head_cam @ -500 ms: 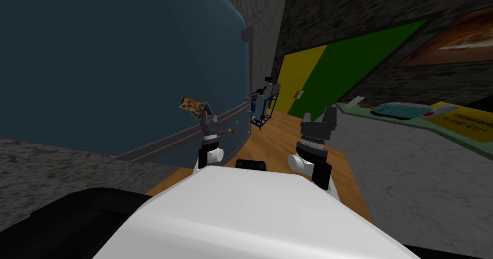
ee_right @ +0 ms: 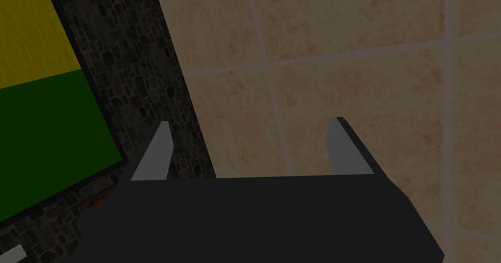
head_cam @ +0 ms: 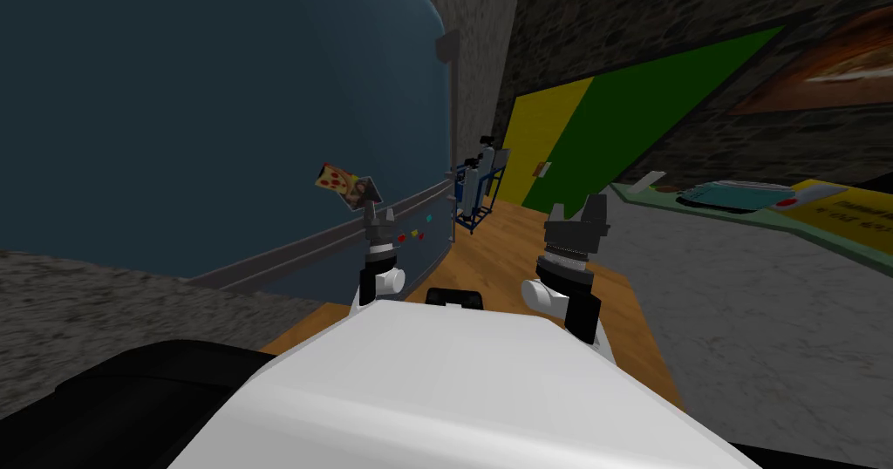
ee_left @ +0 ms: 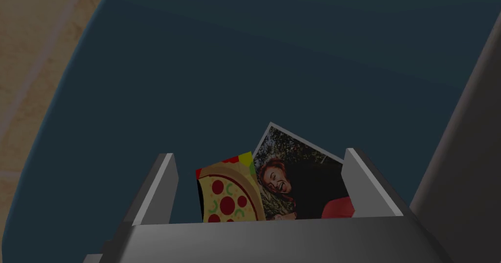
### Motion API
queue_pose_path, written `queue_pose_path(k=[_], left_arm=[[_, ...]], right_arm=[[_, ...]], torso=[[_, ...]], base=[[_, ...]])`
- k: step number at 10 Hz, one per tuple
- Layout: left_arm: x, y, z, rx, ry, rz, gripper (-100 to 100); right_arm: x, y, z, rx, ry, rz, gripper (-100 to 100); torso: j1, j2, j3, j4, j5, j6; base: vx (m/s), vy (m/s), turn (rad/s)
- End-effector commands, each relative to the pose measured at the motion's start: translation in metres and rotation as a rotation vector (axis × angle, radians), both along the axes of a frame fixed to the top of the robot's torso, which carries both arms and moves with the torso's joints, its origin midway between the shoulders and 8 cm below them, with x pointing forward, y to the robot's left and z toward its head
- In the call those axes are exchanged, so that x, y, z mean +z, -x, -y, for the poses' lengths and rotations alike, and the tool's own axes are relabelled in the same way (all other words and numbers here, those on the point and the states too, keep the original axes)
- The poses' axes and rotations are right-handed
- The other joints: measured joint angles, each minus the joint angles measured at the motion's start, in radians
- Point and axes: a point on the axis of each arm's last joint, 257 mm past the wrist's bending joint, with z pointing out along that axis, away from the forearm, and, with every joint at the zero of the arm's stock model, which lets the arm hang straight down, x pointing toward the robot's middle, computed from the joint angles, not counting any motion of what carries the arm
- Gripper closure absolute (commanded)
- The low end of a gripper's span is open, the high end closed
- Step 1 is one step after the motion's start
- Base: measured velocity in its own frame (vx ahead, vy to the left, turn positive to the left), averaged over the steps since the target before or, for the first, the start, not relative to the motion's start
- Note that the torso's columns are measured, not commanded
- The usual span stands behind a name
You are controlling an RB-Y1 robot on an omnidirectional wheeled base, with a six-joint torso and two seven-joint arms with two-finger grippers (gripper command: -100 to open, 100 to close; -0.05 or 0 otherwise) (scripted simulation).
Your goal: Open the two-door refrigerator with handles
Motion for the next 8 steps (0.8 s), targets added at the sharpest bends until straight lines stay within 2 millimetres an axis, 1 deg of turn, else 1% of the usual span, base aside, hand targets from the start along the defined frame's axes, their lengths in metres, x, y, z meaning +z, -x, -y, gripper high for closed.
queue_pose_path(k=[1, 4, 5, 6, 8], left_arm=[[0.000, 0.000, 0.000, 0.000, 0.000, 0.000, 0], [0.000, 0.000, 0.000, 0.000, 0.000, 0.000, 0], [-0.002, -0.005, 0.006, -0.028, -0.039, -0.012, -100], [-0.004, -0.010, 0.009, -0.046, -0.059, -0.021, -100], [-0.009, -0.022, 0.017, -0.086, -0.099, -0.044, -100]], right_arm=[[0.000, 0.000, 0.000, 0.000, 0.000, 0.000, 0], [0.000, 0.000, 0.000, 0.000, 0.000, 0.000, 0], [0.000, 0.000, 0.000, 0.000, 0.000, 0.000, 0], [0.000, 0.000, 0.000, 0.000, 0.000, 0.000, 0], [0.000, 0.000, 0.000, 0.000, 0.000, -0.001, 0]], torso=[[0.000, 0.074, -0.147, 0.074, 0.000, 0.000], [0.000, 0.296, -0.590, 0.295, 0.000, 0.000], [0.000, 0.369, -0.738, 0.369, 0.000, 0.000], [0.000, 0.403, -0.807, 0.402, 0.000, 0.000], [0.001, 0.415, -0.831, 0.415, 0.000, 0.000]], base=[[0.000, 0.000, 0.000], [0.000, 0.000, 0.000], [0.007, 0.001, -0.020], [0.004, 0.005, -0.034], [0.003, 0.010, -0.043]])
